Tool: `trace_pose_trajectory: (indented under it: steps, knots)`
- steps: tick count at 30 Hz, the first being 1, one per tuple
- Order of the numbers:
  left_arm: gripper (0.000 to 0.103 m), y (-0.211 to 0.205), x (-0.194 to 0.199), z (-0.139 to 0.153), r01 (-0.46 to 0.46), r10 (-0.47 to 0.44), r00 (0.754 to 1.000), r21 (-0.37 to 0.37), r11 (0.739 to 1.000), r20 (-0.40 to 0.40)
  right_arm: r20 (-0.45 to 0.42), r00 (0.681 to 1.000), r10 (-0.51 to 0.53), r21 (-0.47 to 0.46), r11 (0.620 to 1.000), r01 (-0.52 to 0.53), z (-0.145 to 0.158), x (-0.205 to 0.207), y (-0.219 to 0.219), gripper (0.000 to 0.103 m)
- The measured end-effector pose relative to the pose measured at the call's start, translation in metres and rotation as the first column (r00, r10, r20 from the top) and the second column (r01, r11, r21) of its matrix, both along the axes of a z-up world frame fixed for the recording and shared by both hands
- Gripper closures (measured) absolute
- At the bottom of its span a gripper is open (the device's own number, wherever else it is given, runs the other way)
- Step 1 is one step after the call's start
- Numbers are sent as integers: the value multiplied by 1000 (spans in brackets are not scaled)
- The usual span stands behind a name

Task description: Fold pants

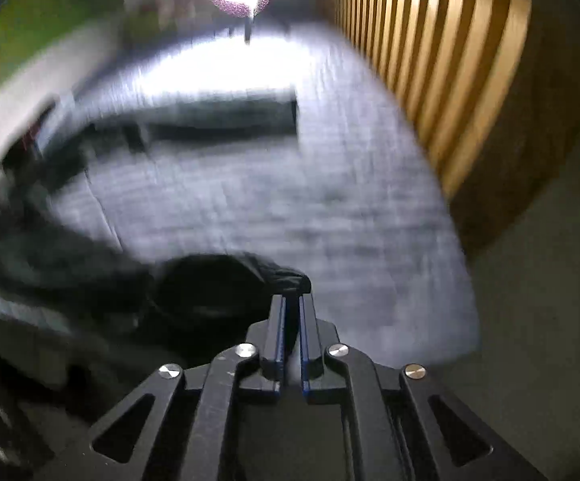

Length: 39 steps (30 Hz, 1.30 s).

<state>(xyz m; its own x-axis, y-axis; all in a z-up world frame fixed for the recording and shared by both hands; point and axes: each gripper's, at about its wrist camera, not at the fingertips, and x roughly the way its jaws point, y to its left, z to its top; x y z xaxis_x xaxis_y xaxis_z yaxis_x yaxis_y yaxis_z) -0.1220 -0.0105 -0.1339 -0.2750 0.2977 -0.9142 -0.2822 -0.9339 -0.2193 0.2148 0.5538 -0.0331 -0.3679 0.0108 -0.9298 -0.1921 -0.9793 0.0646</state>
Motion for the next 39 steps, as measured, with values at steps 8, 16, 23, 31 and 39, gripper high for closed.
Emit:
trace_pose_trajectory:
  steps: [8,16,23,31,39]
  knots:
    - [29,69,7,-9,193,-196,980,-76,978,-31,-19,960,-278,-236,935,266,-10,-15,55,47]
    - [87,120,12,-46,352,-355,934,-205,913,19,126,972,-198,-246,943,225,-60,-80,27,69]
    - [100,87,-3,10,192,-201,973,-86,978,-116,-171,980,-100,-69,994,90,48,-112,-10,96]
    - [61,68,-33,34,80,-90,987,-79,994,-133,-261,965,-39,34,998,49,73,-114,3,84]
    - [53,121,75,15,410,-416,906,-76,909,-80,-40,989,-142,-83,987,139,-25,-89,39,71]
